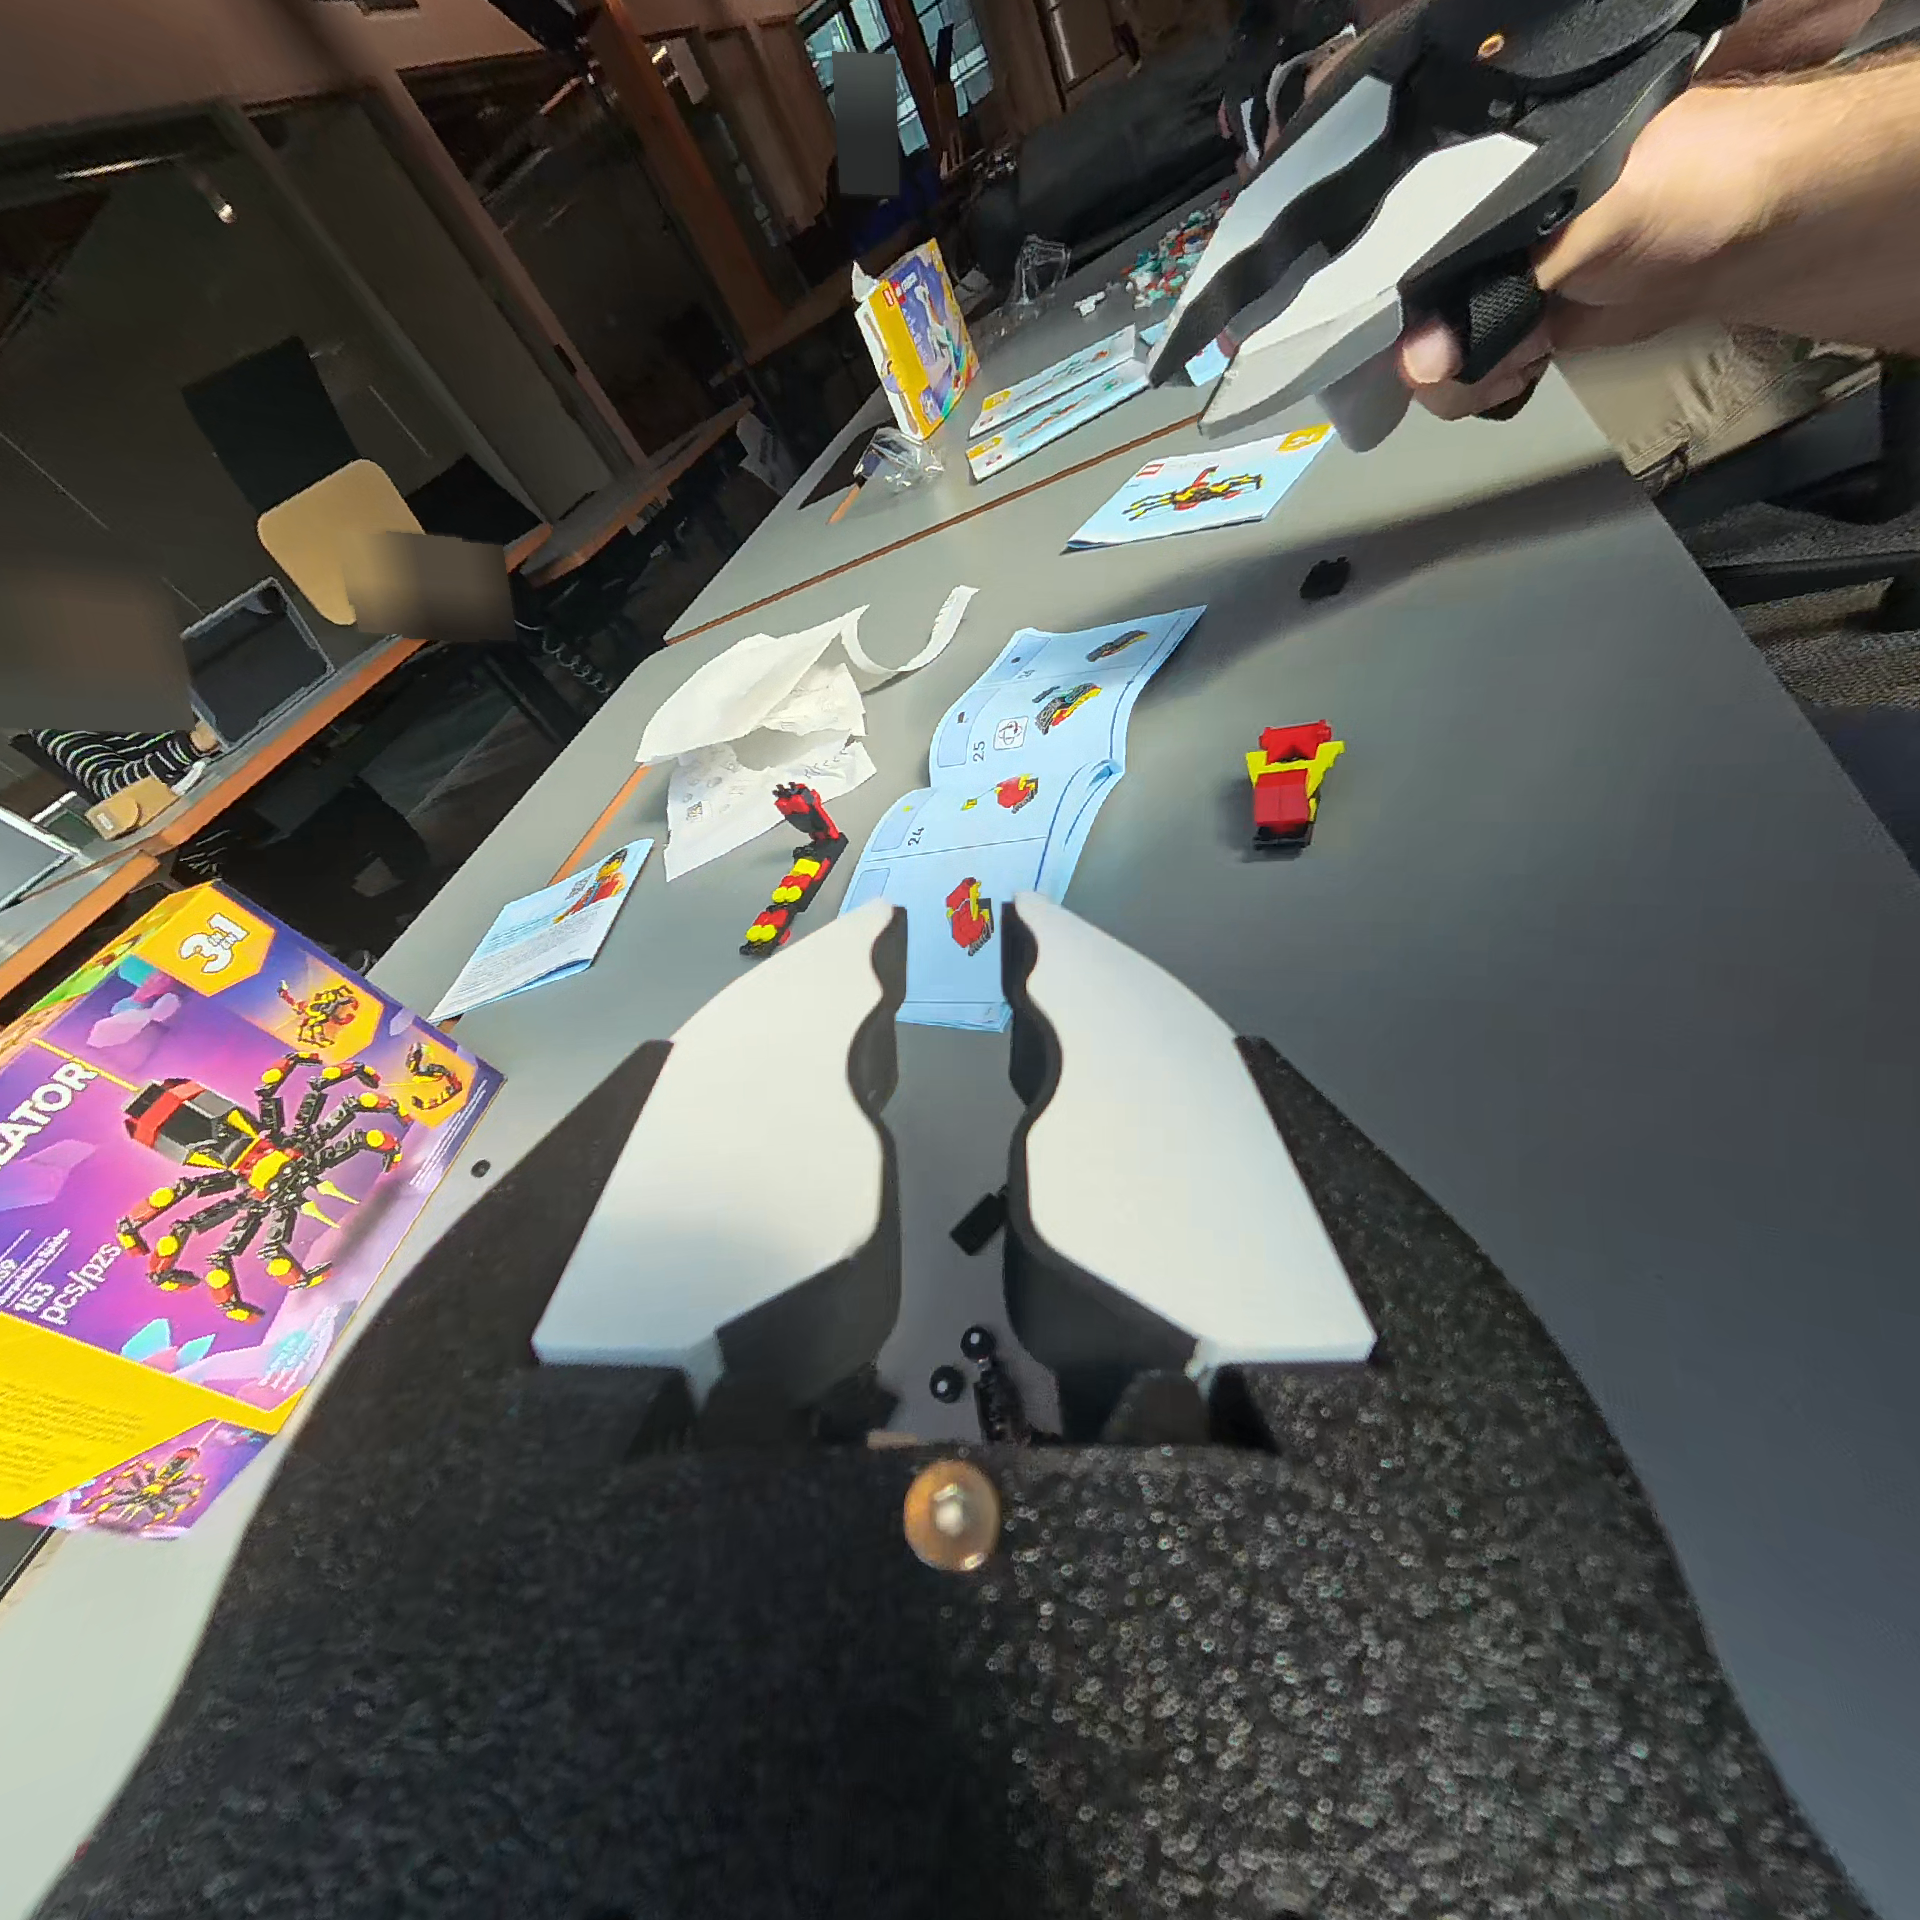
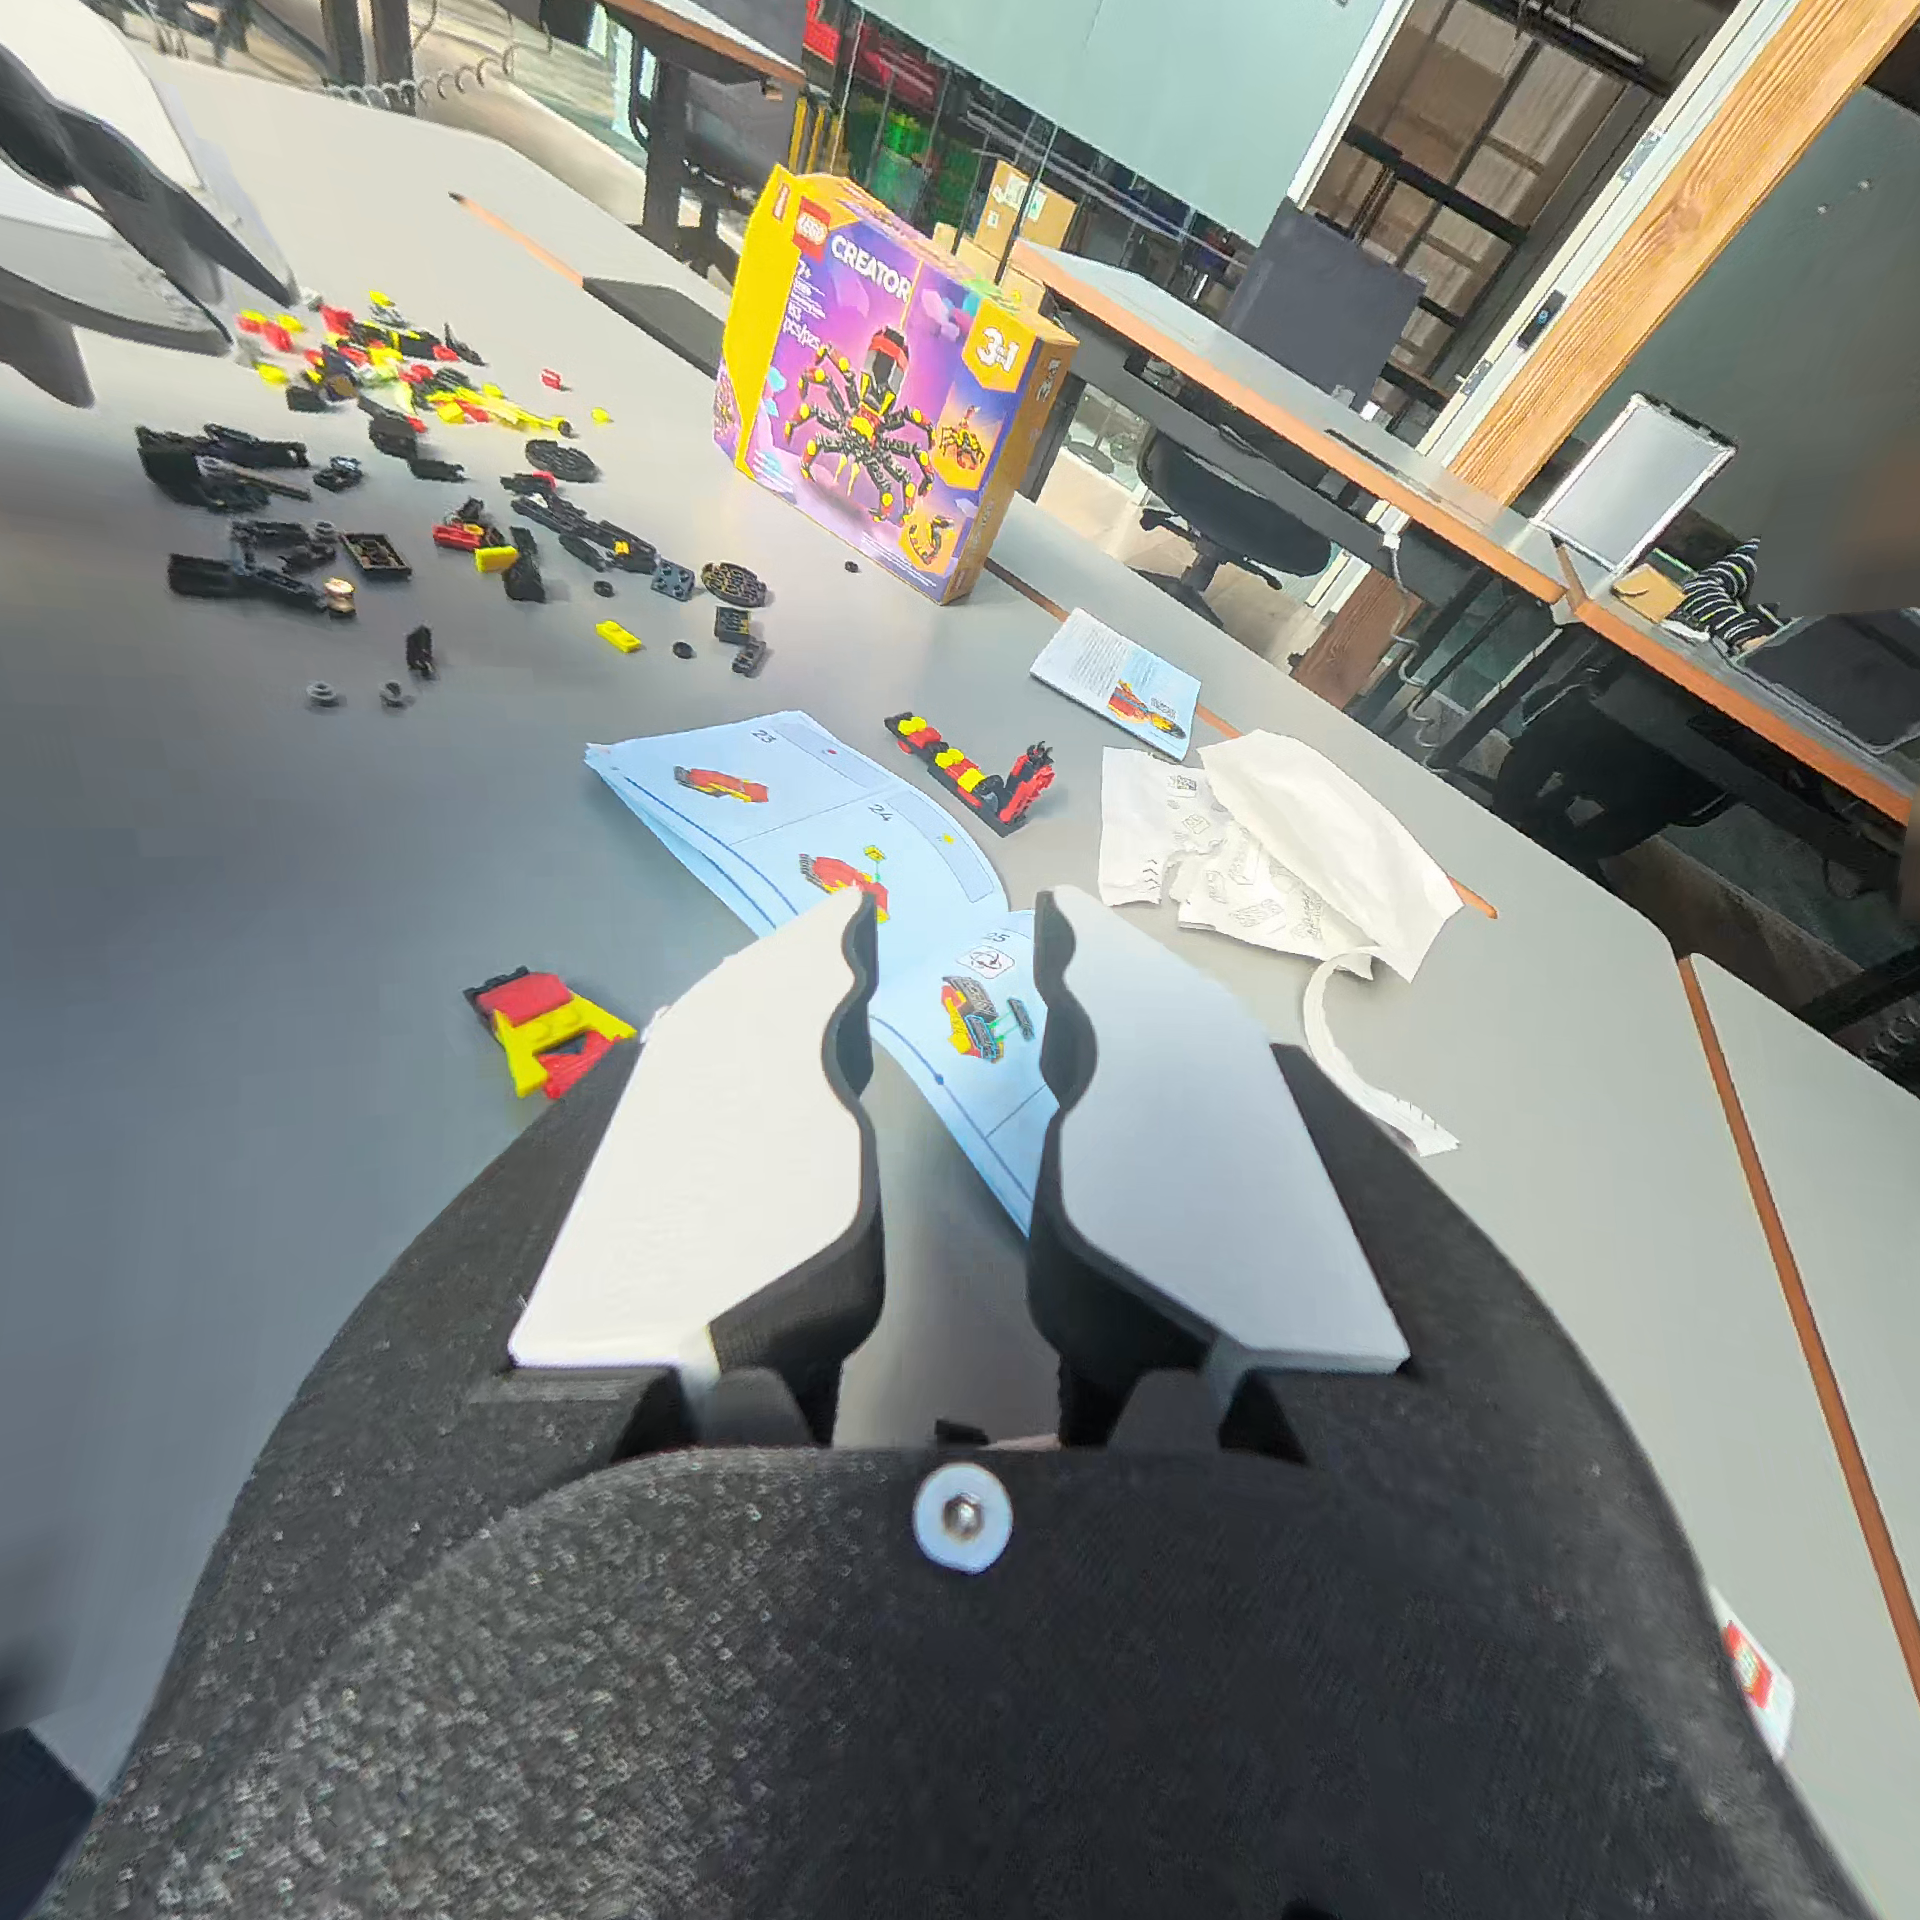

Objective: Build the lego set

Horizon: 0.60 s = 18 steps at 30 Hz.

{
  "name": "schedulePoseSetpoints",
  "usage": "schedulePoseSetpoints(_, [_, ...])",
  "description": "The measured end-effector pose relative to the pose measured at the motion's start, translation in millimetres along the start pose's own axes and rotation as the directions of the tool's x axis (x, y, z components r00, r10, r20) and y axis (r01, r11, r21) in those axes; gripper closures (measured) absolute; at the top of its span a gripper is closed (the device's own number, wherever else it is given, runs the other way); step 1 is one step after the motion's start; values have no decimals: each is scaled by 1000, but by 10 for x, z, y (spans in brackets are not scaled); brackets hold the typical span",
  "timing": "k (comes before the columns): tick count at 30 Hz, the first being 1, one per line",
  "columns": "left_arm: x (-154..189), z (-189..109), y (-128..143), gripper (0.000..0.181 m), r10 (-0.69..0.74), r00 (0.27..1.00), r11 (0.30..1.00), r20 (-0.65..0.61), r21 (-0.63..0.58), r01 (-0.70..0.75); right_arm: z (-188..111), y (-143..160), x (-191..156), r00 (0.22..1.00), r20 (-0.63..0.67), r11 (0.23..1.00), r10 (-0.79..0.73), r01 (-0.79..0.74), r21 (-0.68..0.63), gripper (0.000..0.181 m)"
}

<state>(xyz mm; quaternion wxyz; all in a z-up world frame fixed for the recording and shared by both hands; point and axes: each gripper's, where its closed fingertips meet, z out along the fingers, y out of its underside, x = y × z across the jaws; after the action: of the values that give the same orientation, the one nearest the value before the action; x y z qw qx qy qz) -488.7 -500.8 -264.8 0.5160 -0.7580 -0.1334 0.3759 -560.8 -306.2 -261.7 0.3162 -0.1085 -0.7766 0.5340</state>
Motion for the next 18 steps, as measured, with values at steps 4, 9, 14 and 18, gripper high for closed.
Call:
schedulePoseSetpoints(4, [80,41,18,166,82,996,997,43,4,-83,-201,-109,-188,998,-64,1000,22,-20,24,153])
schedulePoseSetpoints(9, [149,0,-5,166,37,998,998,46,45,-39,-330,-121,-366,994,-98,999,47,-44,26,153])
schedulePoseSetpoints(14, [262,-56,38,166,34,999,998,27,45,-36,-346,-102,-545,994,-90,998,69,-67,20,153])
schedulePoseSetpoints(18, [338,-202,46,166,24,1000,999,20,28,-24,-277,-138,-707,996,-32,996,87,-87,1,153])
